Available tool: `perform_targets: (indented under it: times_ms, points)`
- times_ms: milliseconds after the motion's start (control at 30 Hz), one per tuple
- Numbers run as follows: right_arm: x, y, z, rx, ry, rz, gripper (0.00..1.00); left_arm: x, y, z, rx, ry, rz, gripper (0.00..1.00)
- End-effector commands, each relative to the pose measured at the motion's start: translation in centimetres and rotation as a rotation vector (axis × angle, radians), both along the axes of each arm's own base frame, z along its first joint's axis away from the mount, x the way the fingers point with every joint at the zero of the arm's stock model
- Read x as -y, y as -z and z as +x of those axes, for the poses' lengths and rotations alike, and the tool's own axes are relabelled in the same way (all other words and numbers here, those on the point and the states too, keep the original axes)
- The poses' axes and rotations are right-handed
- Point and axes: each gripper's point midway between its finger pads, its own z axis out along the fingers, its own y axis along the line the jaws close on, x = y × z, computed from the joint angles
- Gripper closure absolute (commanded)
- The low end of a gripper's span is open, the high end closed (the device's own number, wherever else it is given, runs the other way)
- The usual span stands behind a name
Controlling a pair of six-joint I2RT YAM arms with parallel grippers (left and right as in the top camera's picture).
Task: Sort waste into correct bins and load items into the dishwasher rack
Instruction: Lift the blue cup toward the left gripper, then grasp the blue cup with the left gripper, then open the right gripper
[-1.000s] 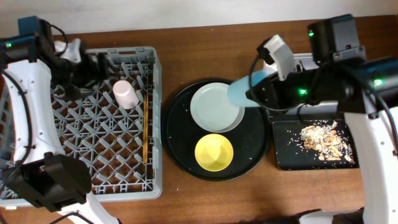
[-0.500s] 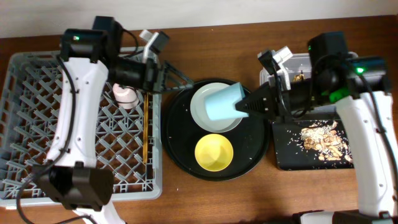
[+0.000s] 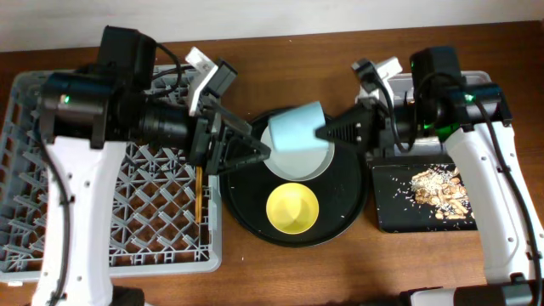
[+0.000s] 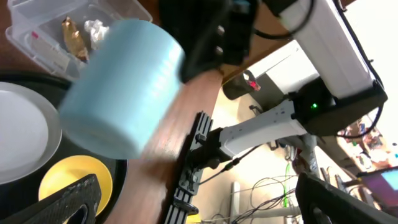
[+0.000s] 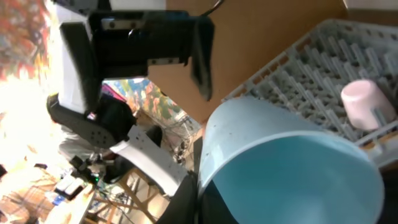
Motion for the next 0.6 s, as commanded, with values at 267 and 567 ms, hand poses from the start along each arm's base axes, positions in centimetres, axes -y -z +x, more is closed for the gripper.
perform_targets:
  times_ms: [267, 567]
  points:
    - [0.0, -2.9, 0.1, -0.285, -0.001, 0.027, 0.96, -0.3, 1.8, 1.7, 0.202, -0.003, 0.156, 0.01]
    - [-1.3, -3.8, -1.8, -0.232, -0.053, 0.023, 0.96, 0.2, 1.5, 1.2, 0.2, 0.02, 0.136, 0.01]
